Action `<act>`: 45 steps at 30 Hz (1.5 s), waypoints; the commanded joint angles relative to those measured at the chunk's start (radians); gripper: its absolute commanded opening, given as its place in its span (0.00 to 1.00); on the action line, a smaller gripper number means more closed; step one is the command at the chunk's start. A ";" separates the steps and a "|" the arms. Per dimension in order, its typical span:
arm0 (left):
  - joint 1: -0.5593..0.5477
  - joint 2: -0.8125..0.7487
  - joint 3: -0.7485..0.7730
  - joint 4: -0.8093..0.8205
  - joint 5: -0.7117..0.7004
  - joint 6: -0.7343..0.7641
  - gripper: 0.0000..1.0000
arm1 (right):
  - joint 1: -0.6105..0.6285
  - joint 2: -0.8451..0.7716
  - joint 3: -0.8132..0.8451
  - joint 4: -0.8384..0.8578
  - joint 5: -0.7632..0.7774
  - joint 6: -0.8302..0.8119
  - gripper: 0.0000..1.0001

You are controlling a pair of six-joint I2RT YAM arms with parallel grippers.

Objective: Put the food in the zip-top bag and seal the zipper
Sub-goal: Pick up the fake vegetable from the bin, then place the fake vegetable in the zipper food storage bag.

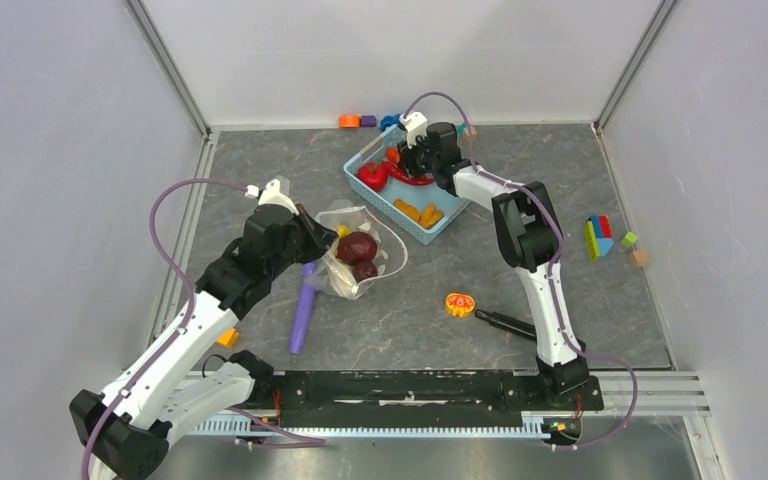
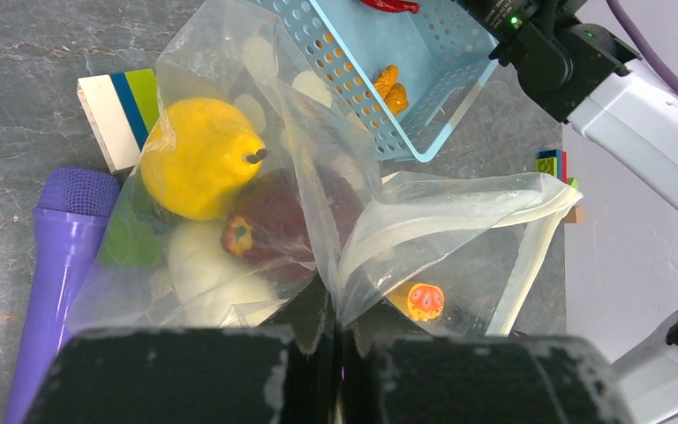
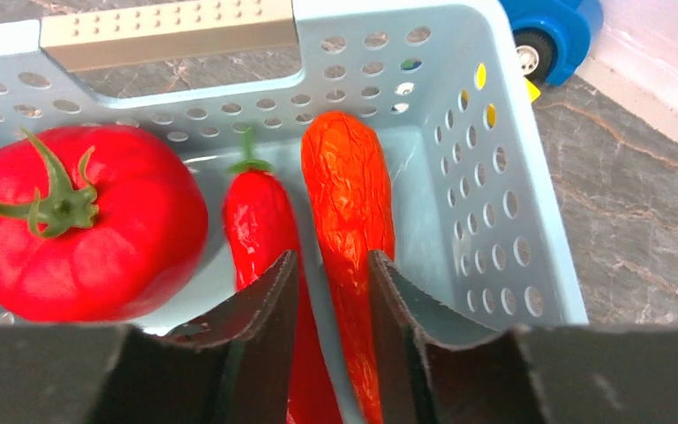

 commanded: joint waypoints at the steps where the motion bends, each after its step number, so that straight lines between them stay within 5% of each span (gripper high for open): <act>1: 0.002 -0.021 0.006 0.031 -0.019 -0.026 0.02 | -0.001 -0.060 -0.063 -0.048 0.027 -0.012 0.38; 5: 0.002 -0.027 0.006 0.031 -0.021 -0.023 0.02 | 0.000 -0.103 -0.118 -0.043 0.029 -0.030 0.36; 8: 0.002 -0.026 0.008 0.025 -0.023 -0.020 0.02 | 0.000 -0.099 -0.124 -0.064 0.050 -0.064 0.50; 16: 0.002 -0.022 0.007 0.020 -0.028 -0.023 0.02 | 0.000 -0.049 -0.084 -0.164 0.077 -0.079 0.55; 22: 0.002 -0.008 0.023 0.022 -0.026 -0.019 0.02 | 0.001 -0.092 -0.119 -0.156 0.082 -0.052 0.26; 24: 0.002 0.002 0.029 0.033 -0.018 -0.016 0.02 | 0.001 -0.190 -0.166 -0.143 0.053 -0.021 0.18; 34: 0.002 0.063 0.029 0.104 0.012 -0.021 0.02 | 0.002 -0.714 -0.640 0.144 -0.007 0.110 0.13; 45: 0.002 0.123 0.037 0.159 0.031 -0.026 0.02 | 0.048 -1.156 -1.099 0.635 -0.452 0.305 0.15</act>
